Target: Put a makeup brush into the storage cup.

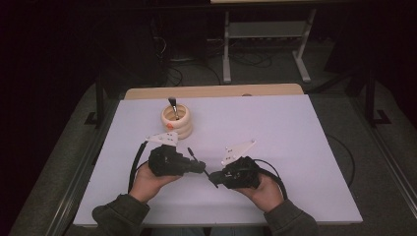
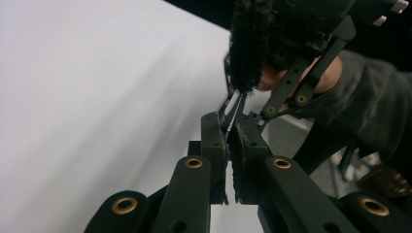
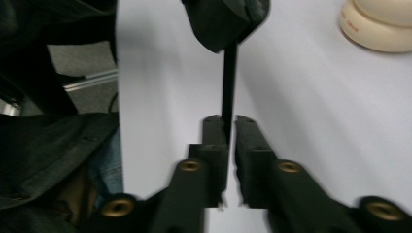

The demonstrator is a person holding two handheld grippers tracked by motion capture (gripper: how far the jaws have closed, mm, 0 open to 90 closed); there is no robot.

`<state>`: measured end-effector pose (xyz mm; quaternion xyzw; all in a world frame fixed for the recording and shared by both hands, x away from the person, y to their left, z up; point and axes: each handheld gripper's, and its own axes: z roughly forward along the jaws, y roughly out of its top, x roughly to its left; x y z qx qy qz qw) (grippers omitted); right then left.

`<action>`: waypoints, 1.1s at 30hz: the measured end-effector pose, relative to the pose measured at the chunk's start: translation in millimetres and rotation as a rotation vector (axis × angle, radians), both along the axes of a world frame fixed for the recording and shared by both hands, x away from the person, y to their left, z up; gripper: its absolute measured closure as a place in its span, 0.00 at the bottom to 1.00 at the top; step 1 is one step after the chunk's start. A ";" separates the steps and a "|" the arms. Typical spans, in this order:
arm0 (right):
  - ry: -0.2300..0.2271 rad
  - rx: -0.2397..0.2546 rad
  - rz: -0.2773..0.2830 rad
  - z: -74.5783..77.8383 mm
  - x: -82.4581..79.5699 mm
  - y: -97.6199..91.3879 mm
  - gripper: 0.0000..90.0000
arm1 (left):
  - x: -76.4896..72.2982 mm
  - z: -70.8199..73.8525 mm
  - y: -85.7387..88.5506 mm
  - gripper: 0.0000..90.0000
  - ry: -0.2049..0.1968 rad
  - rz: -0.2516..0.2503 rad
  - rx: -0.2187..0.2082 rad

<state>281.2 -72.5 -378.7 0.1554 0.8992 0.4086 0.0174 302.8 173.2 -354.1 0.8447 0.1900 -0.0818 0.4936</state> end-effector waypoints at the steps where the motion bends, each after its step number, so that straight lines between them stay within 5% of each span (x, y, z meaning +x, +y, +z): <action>1: -0.003 -0.013 -0.001 -0.8 0.5 0.1 0.83 | -0.8 0.8 -0.2 0.95 -0.005 0.005 0.008; 11: -0.008 -0.089 0.010 -8.7 -0.7 10.2 0.87 | -4.2 3.4 -5.3 0.95 -0.020 -0.004 0.020; 16: 0.003 -0.079 0.023 -10.4 -1.4 10.7 0.94 | -4.3 3.1 -6.0 0.94 -0.027 -0.003 0.030; 21: 0.012 -0.055 0.009 -10.2 -1.2 9.8 0.94 | -6.2 2.4 -7.0 0.81 -0.043 0.021 0.049; 33: 0.007 -0.031 0.008 -11.5 -0.9 10.1 0.94 | -4.6 5.2 -6.3 0.94 -0.029 0.020 0.010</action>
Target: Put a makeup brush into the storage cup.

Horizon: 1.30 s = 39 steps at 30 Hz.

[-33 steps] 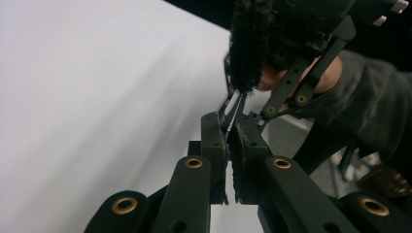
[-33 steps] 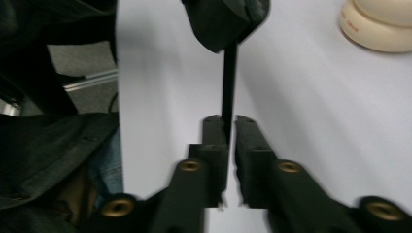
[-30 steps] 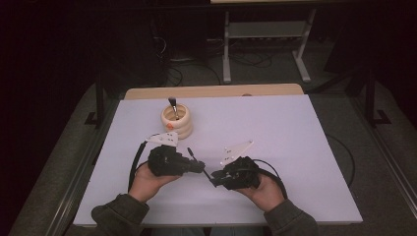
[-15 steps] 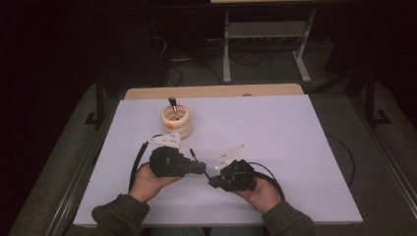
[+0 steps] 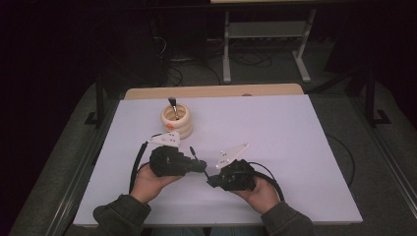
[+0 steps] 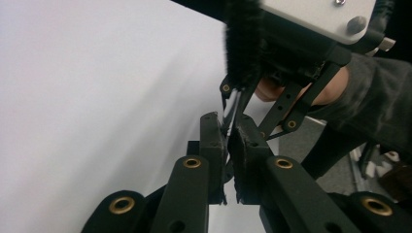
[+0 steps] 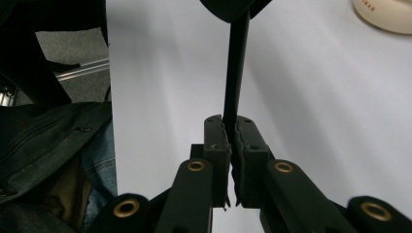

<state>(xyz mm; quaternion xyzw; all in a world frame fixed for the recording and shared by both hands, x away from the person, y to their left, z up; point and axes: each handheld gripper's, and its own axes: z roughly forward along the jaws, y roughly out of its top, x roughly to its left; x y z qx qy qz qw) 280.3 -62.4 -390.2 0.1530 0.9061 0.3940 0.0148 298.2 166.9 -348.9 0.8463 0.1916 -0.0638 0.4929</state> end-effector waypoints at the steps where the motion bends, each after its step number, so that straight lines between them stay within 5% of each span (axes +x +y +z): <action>1: -0.001 0.001 -0.001 0.0 -0.1 -0.1 0.93 | -0.3 0.2 -0.4 0.94 -0.002 0.003 -0.001; 11: 0.011 0.033 -0.054 0.1 3.4 -10.7 0.72 | 5.5 3.2 8.5 0.94 -0.029 0.051 0.038; 19: 0.060 0.059 -0.099 1.3 7.5 -20.8 0.66 | 12.7 1.7 15.2 0.94 -0.034 0.077 0.050; 39: 0.053 0.094 -0.181 2.0 16.4 -54.1 0.47 | 23.0 7.4 29.3 0.94 -0.032 0.115 0.076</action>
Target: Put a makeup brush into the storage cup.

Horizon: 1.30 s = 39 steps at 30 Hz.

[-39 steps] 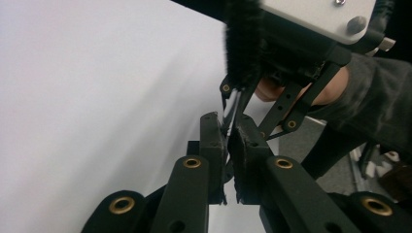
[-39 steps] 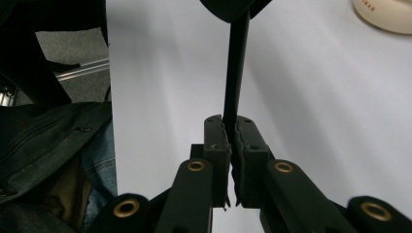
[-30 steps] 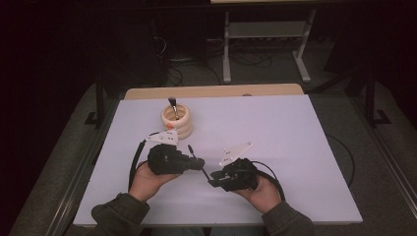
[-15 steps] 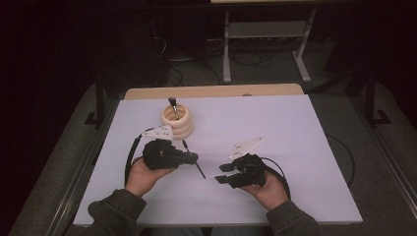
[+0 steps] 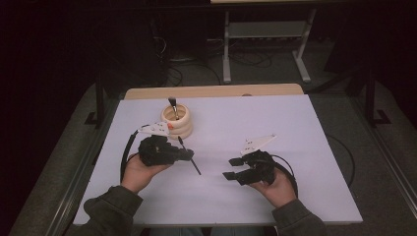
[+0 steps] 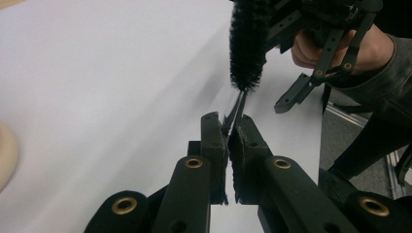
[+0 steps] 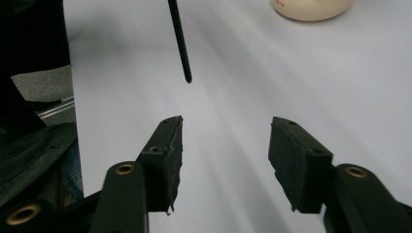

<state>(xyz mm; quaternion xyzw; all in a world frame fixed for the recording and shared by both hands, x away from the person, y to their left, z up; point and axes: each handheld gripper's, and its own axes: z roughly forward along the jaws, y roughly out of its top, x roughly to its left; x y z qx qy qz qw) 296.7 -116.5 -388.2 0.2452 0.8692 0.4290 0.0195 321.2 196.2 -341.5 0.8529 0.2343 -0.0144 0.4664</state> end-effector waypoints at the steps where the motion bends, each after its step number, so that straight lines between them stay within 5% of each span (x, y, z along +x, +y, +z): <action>1: -0.001 0.002 -0.007 0.0 0.3 -1.7 0.46 | 1.1 0.4 1.2 0.94 -0.001 0.000 0.000; 39: -0.025 -0.003 -0.123 -3.7 -0.1 -34.6 0.33 | 26.4 24.4 38.5 0.94 -0.008 0.127 0.046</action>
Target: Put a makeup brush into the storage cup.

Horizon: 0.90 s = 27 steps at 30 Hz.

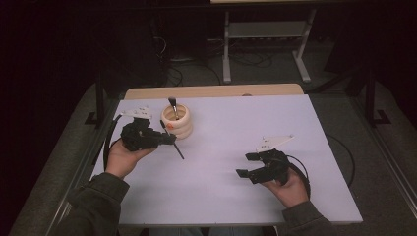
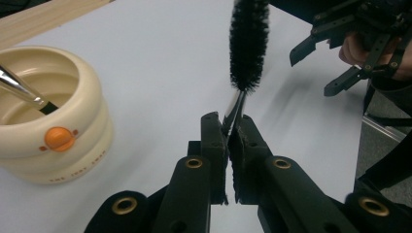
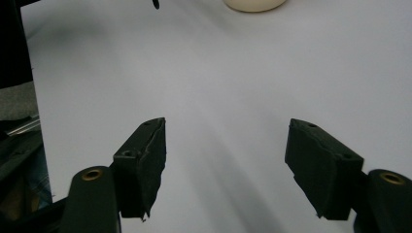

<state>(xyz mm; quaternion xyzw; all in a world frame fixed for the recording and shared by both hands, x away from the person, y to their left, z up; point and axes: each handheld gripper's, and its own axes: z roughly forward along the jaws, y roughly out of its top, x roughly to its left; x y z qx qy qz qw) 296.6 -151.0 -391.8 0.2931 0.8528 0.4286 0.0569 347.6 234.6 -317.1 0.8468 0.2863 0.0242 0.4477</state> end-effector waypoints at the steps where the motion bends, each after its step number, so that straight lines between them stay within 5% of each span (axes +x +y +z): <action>1: 0.001 0.000 -0.003 0.4 -0.2 0.0 0.33 | 1.3 0.9 1.0 0.94 0.001 0.003 0.005; 27: 0.004 0.008 -0.035 1.5 -1.2 -5.2 0.30 | 25.9 29.9 9.0 0.94 -0.014 0.061 0.019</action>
